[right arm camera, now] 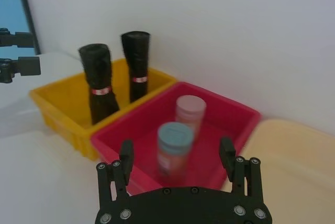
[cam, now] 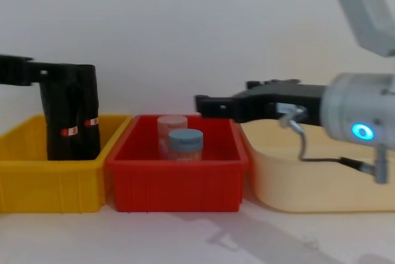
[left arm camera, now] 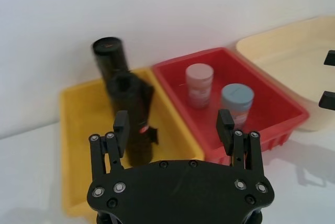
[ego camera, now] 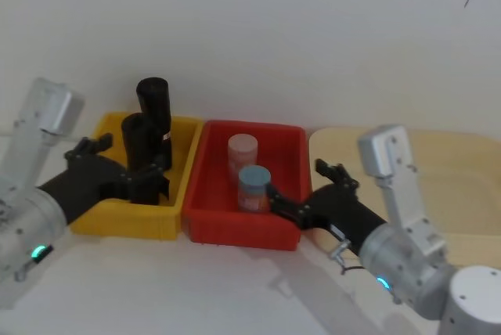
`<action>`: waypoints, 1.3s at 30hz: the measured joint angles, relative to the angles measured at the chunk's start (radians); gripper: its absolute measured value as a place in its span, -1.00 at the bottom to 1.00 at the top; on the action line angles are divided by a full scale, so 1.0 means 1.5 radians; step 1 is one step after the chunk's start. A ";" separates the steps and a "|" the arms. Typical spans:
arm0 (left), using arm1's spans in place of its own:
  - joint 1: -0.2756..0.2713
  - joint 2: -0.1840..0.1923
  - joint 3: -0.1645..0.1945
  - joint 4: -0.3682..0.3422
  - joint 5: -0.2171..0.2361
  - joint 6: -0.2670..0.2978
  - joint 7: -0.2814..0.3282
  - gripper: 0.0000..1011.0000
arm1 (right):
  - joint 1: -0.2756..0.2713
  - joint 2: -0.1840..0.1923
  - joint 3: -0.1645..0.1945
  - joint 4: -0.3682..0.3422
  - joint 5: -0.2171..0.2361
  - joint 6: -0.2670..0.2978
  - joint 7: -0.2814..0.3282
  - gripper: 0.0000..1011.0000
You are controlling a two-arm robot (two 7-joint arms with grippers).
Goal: Pick up the garbage bag with the one hand and transfer it to the other hand.
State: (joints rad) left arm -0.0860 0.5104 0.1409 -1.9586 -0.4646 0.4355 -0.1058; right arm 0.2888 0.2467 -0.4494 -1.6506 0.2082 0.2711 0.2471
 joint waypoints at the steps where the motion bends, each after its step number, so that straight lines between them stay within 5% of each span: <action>1: 0.007 0.006 -0.014 -0.004 -0.005 0.004 -0.002 0.98 | 0.011 -0.009 -0.008 0.007 -0.003 0.008 0.002 0.98; 6: 0.016 0.019 -0.044 -0.004 -0.017 0.014 -0.012 0.98 | 0.041 -0.033 -0.028 0.031 -0.011 0.026 0.008 0.98; 16: -0.013 0.036 -0.053 0.043 -0.022 0.019 -0.040 0.98 | 0.092 -0.078 -0.052 0.080 -0.021 0.055 0.019 0.98; 29: -0.104 0.049 -0.002 0.164 -0.001 0.020 -0.095 0.98 | 0.123 -0.110 -0.060 0.130 -0.027 0.068 0.024 0.98; 39: -0.175 0.043 0.044 0.265 0.022 -0.016 -0.148 0.98 | 0.136 -0.126 -0.059 0.155 -0.030 0.070 0.026 0.98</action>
State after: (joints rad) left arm -0.3487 0.5747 0.2067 -1.5616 -0.4319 0.4120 -0.3283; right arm 0.4931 0.0581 -0.5379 -1.4183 0.1626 0.3760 0.2868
